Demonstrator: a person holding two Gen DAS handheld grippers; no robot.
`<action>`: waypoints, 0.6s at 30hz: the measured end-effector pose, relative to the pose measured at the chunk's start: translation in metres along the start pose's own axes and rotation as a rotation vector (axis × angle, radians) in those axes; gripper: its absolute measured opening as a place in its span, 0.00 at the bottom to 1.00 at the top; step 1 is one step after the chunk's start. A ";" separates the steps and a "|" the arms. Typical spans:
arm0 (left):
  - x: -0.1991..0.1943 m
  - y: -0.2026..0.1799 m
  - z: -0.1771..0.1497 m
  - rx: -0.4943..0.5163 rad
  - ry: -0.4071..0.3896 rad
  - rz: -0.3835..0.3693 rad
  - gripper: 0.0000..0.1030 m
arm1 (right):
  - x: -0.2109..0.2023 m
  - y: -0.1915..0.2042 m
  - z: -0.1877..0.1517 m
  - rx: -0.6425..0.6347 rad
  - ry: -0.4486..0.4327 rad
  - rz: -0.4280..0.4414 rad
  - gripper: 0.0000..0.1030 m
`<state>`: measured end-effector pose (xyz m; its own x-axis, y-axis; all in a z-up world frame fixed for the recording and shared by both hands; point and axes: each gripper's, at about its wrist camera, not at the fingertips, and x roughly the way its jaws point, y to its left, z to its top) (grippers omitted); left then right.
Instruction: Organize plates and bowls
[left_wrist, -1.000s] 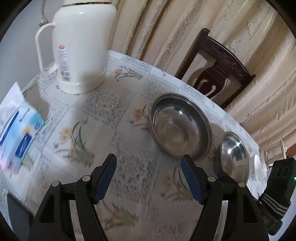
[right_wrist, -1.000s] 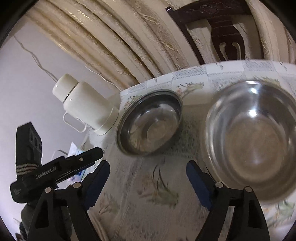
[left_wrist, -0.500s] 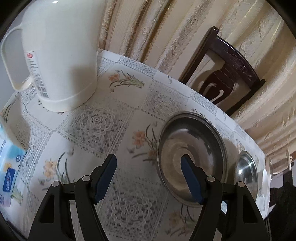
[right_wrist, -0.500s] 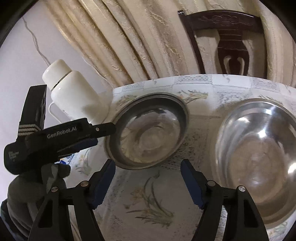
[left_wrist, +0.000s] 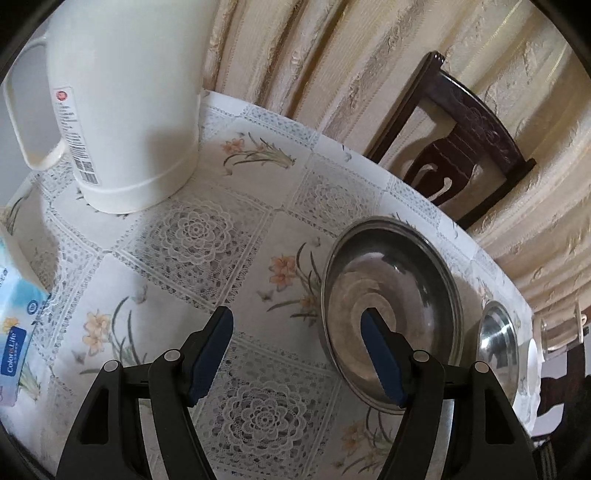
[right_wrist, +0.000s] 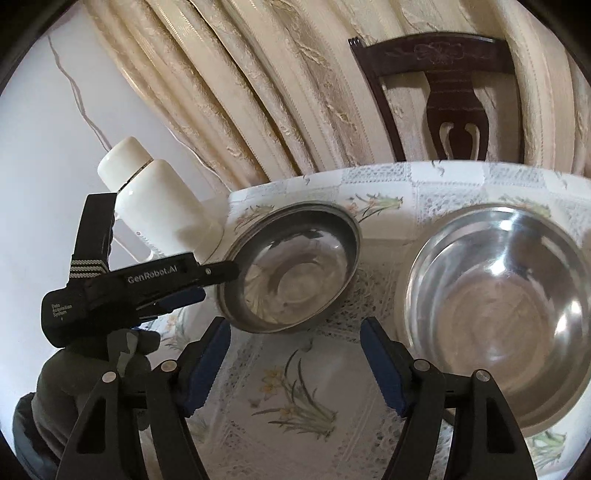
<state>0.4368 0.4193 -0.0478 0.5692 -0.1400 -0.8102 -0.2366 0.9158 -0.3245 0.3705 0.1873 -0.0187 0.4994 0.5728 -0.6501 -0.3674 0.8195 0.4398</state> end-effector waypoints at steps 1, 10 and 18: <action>-0.004 0.001 0.000 -0.007 -0.008 -0.001 0.70 | -0.001 0.000 -0.001 0.002 -0.002 0.005 0.74; -0.038 -0.023 -0.011 0.025 -0.083 0.011 0.70 | -0.046 -0.025 0.004 0.017 -0.130 -0.046 0.74; -0.044 -0.084 -0.031 0.124 -0.071 -0.063 0.70 | -0.090 -0.083 0.007 0.104 -0.251 -0.231 0.74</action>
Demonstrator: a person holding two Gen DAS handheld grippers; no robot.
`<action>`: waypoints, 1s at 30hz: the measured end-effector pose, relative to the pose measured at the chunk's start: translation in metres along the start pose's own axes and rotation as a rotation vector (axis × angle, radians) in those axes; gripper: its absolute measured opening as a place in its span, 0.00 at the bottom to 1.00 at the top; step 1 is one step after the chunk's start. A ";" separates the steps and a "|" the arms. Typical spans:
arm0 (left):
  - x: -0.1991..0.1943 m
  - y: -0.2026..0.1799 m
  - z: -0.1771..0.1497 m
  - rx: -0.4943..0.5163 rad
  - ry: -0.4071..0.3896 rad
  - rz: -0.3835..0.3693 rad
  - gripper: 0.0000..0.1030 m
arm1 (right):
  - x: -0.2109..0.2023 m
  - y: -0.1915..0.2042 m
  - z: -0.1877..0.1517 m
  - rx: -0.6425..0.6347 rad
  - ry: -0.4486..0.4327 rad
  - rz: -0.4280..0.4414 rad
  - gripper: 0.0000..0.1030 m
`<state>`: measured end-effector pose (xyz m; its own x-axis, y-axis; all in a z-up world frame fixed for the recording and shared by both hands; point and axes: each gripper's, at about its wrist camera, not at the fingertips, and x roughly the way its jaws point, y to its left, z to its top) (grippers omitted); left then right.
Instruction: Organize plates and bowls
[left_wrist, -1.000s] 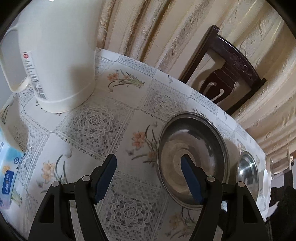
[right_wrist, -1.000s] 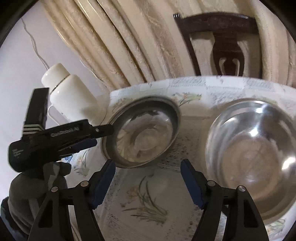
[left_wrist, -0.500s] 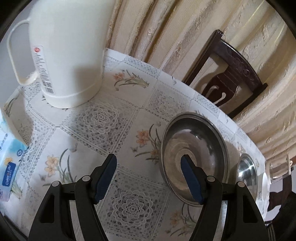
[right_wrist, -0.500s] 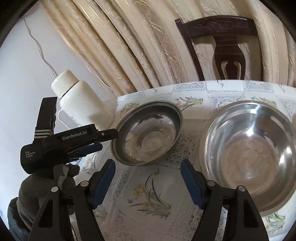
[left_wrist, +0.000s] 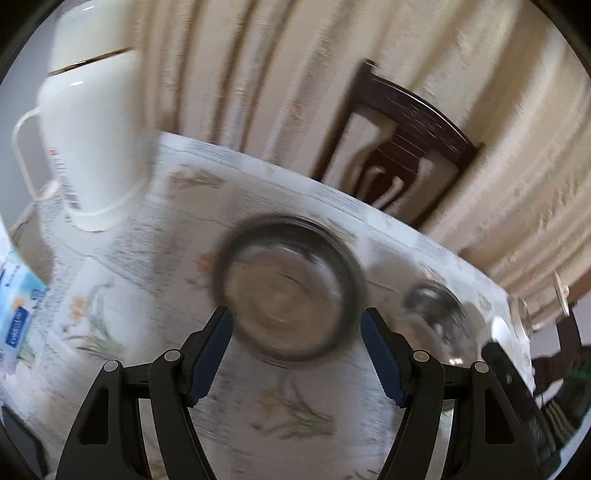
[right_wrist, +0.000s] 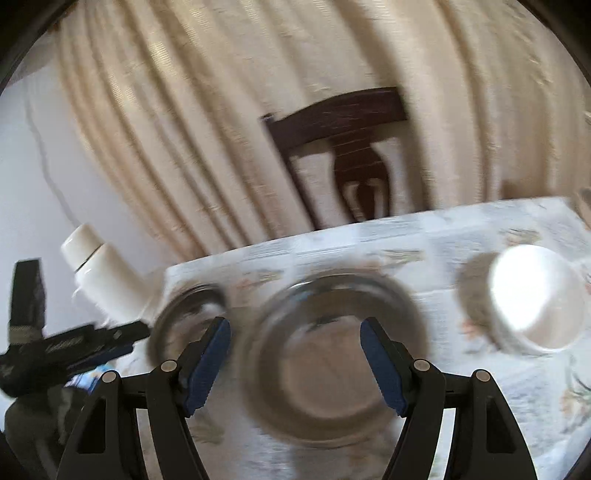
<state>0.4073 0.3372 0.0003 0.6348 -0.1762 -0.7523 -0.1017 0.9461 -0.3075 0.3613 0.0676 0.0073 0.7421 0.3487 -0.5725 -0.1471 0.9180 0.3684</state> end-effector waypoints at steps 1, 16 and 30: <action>0.004 -0.008 -0.002 0.012 0.012 -0.012 0.70 | -0.001 -0.005 0.000 0.007 0.000 -0.020 0.74; 0.047 -0.080 -0.025 0.118 0.092 -0.045 0.66 | 0.027 -0.059 -0.013 0.068 0.128 -0.045 0.52; 0.078 -0.106 -0.043 0.141 0.184 -0.079 0.47 | 0.032 -0.071 -0.019 0.054 0.190 0.007 0.27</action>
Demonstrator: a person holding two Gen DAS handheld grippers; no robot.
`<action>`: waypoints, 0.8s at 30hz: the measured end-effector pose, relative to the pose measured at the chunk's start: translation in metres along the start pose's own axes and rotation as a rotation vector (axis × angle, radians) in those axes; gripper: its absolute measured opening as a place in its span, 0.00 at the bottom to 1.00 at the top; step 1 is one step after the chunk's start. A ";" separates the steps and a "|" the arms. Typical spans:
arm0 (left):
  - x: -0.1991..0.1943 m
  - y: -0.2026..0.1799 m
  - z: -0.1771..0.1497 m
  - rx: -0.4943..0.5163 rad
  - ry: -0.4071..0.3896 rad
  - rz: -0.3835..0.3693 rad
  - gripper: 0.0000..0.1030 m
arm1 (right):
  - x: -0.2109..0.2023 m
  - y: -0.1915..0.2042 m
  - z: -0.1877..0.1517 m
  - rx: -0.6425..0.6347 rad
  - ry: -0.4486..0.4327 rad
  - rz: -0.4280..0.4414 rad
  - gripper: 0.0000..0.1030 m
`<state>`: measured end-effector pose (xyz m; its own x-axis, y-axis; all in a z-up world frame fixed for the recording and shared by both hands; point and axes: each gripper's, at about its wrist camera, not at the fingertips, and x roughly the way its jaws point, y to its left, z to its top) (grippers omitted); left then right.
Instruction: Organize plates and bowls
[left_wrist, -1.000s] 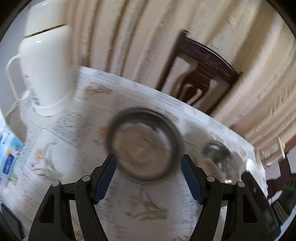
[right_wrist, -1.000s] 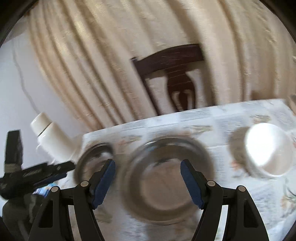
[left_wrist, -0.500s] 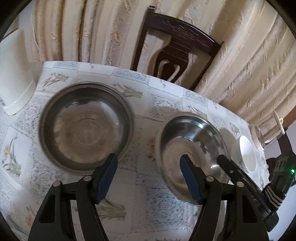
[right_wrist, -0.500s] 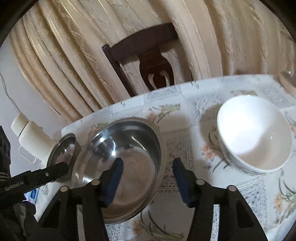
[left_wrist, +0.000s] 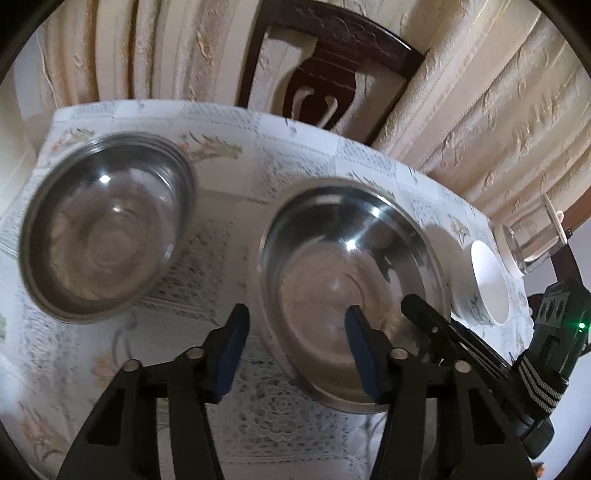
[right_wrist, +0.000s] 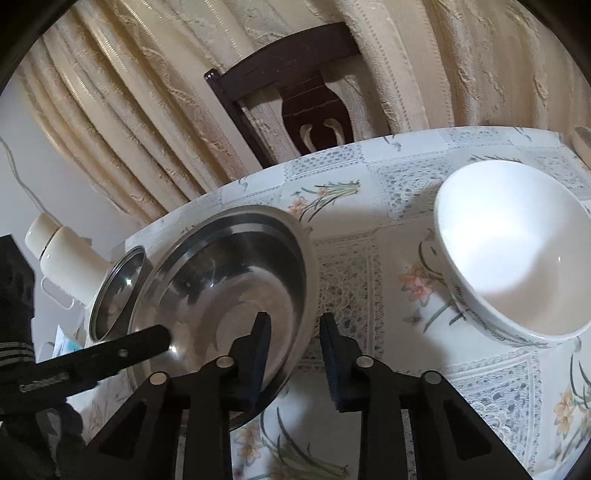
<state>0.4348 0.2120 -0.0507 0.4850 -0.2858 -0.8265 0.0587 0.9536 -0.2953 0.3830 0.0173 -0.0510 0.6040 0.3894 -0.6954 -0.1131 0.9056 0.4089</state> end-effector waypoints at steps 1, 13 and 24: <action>0.003 -0.002 -0.001 0.006 0.003 -0.006 0.42 | 0.000 0.001 0.000 -0.005 0.002 0.005 0.27; -0.007 -0.014 -0.014 0.063 -0.026 0.029 0.30 | -0.015 0.000 -0.008 -0.032 0.005 0.026 0.27; -0.033 -0.030 -0.054 0.093 -0.021 0.006 0.30 | -0.062 -0.003 -0.033 -0.080 0.015 0.039 0.27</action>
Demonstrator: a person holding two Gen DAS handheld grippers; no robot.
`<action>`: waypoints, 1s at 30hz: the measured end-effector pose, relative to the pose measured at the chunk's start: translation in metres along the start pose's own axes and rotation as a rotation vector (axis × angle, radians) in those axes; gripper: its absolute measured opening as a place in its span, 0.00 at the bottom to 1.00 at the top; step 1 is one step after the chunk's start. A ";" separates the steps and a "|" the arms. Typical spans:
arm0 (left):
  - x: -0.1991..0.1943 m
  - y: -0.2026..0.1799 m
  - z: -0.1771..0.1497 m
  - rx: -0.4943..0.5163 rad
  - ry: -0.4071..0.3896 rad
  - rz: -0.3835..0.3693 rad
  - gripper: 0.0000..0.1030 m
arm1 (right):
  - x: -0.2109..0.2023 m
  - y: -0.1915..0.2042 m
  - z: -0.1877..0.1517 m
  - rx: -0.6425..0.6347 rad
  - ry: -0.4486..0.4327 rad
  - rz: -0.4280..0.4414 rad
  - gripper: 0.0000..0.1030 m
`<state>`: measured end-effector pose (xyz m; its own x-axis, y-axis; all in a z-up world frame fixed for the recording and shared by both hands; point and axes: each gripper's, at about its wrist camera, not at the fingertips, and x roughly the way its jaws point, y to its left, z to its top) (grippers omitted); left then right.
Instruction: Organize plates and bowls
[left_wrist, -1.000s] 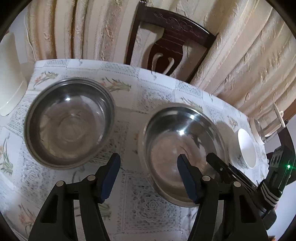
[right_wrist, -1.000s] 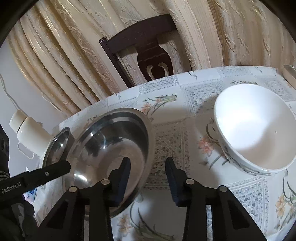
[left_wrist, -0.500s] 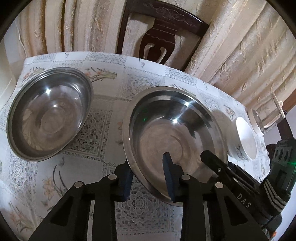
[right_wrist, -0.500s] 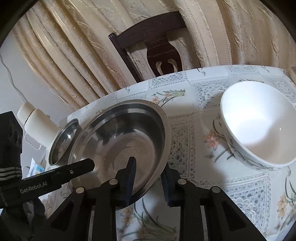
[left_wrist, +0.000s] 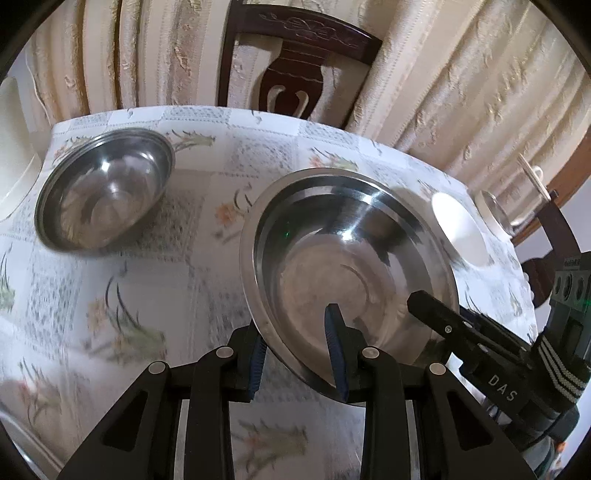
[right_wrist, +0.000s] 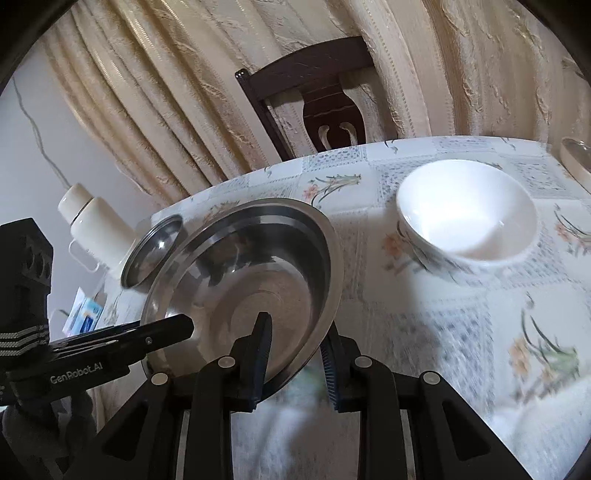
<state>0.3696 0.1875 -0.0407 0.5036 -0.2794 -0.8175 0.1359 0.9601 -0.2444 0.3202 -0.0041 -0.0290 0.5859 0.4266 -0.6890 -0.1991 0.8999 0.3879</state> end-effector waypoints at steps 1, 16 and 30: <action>-0.003 -0.002 -0.006 0.001 0.002 -0.003 0.30 | -0.004 0.000 -0.003 -0.003 0.002 0.002 0.27; -0.046 -0.029 -0.090 0.001 0.008 -0.009 0.30 | -0.059 0.005 -0.063 -0.024 0.042 0.078 0.27; -0.045 -0.032 -0.132 -0.015 0.037 -0.012 0.30 | -0.072 -0.001 -0.095 -0.013 0.062 0.086 0.27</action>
<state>0.2300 0.1680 -0.0648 0.4703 -0.2914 -0.8330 0.1290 0.9565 -0.2618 0.2030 -0.0271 -0.0378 0.5165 0.5069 -0.6901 -0.2569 0.8606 0.4398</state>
